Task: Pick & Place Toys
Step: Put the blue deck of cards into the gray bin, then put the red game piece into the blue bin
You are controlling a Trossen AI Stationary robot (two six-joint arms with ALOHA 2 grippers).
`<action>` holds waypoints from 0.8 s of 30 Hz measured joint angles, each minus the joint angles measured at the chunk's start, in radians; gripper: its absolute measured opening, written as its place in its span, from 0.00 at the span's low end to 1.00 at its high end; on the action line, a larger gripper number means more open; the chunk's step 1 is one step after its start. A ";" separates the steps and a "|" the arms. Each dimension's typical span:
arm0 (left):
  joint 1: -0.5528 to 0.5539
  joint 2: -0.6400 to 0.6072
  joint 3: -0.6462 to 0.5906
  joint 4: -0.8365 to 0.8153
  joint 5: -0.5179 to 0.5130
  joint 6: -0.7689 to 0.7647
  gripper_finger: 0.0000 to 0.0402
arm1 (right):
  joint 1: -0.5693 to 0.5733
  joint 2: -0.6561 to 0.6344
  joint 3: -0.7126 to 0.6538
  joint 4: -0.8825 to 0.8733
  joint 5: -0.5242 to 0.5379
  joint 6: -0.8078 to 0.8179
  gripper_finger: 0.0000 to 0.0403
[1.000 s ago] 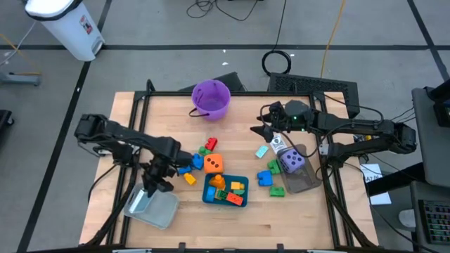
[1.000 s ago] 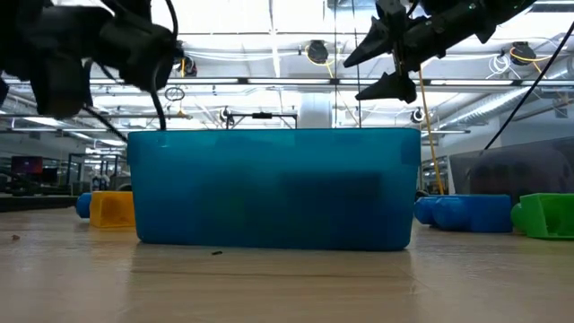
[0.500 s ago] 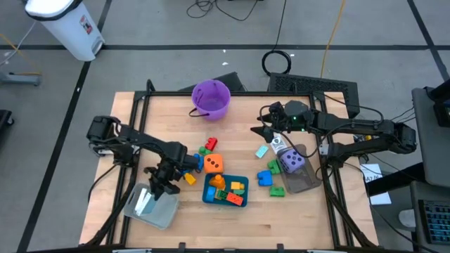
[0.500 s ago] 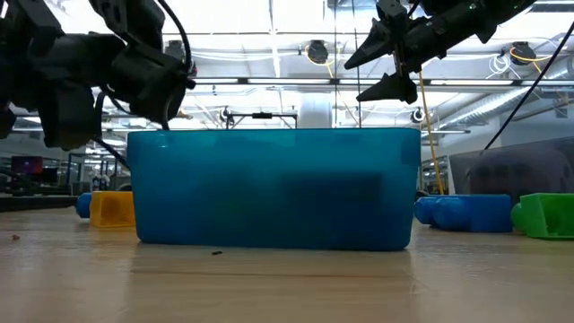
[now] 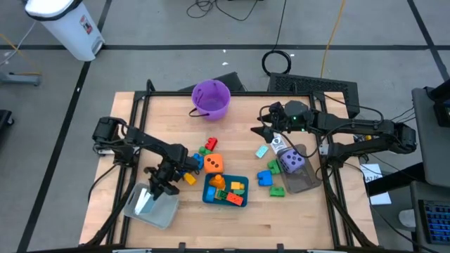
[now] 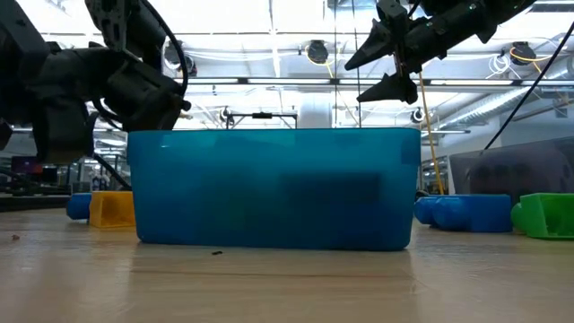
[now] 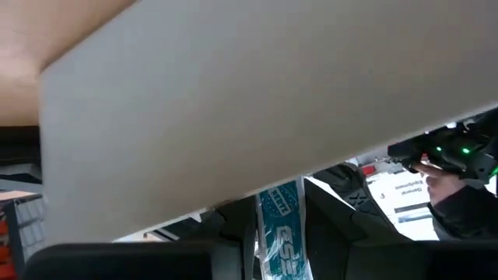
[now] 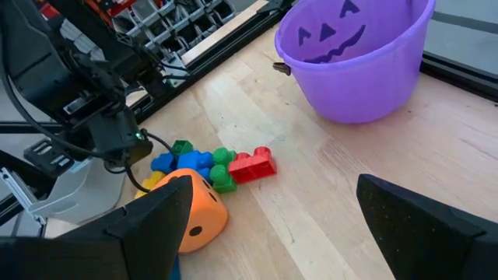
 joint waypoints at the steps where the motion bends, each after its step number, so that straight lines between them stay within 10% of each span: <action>1: 0.000 0.000 0.000 0.000 -0.012 0.000 0.21 | 0.000 0.000 0.000 0.000 0.000 -0.001 0.89; 24: 0.016 -0.065 0.022 -0.085 0.084 0.028 0.46 | 0.000 0.000 0.000 -0.001 0.004 -0.004 0.89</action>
